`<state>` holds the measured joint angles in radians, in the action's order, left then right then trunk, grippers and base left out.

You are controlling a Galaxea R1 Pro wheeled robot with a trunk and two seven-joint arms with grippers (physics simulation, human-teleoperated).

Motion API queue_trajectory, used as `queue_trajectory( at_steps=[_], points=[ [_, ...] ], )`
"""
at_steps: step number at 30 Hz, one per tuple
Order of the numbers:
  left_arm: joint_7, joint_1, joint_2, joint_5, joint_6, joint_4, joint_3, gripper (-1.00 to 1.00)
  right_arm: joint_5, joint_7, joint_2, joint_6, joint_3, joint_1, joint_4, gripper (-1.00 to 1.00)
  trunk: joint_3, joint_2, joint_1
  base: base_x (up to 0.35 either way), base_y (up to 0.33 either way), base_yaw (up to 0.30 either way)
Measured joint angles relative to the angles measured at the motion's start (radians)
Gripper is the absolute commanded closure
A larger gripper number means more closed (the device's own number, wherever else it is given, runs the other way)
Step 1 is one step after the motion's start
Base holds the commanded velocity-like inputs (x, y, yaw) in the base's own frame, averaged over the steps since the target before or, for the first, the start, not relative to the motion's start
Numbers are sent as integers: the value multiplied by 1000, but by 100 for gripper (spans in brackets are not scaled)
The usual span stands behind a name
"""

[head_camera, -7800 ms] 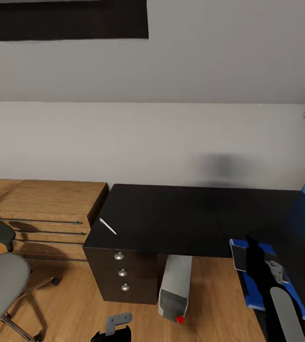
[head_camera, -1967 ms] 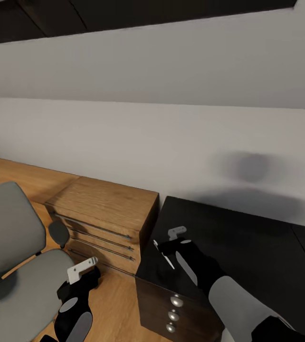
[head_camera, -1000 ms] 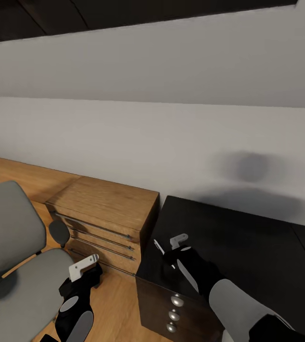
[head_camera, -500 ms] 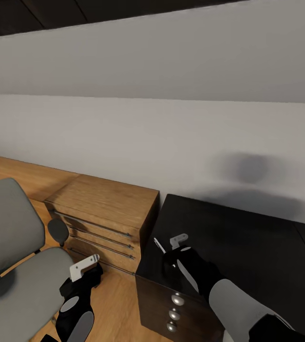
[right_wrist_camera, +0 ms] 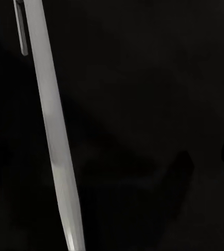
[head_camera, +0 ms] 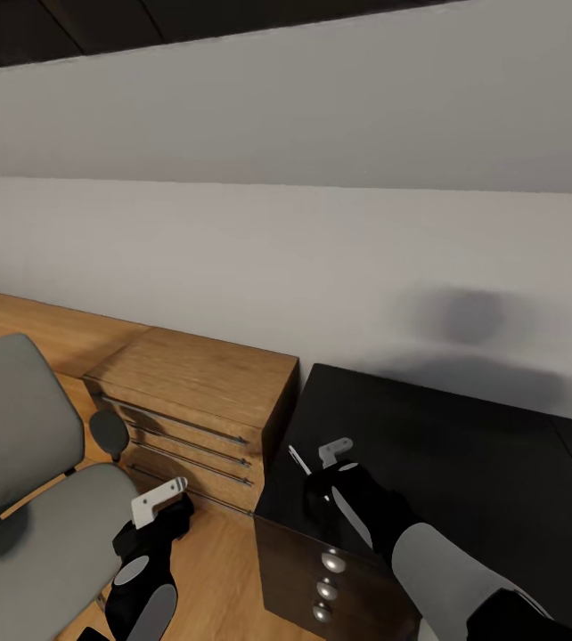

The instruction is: In the bedroom, organize the workspace by keeping the computer under the desk, ensuring the monitor is on the desk, placing the keyboard on the desk next to the monitor, placing the mouse on the desk next to the keyboard, moving the folder from the swivel chair onto the desk next to the mouse, stacking the notebook on top of the folder with the pen on top of the notebook, and positioning the swivel chair next to the desk.

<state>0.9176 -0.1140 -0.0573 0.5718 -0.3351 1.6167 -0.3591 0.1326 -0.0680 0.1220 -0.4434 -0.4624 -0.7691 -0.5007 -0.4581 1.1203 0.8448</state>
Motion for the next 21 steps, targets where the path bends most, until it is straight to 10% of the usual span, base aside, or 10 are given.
queue_trajectory(
  at_steps=[21],
  points=[
    [0, 0, 0, 0, 0, -6, -7, -100, 0, 0, 0, 0, -2, 0, 0, -100, 0, 0, 0, 95, 81, 0]
  ],
)
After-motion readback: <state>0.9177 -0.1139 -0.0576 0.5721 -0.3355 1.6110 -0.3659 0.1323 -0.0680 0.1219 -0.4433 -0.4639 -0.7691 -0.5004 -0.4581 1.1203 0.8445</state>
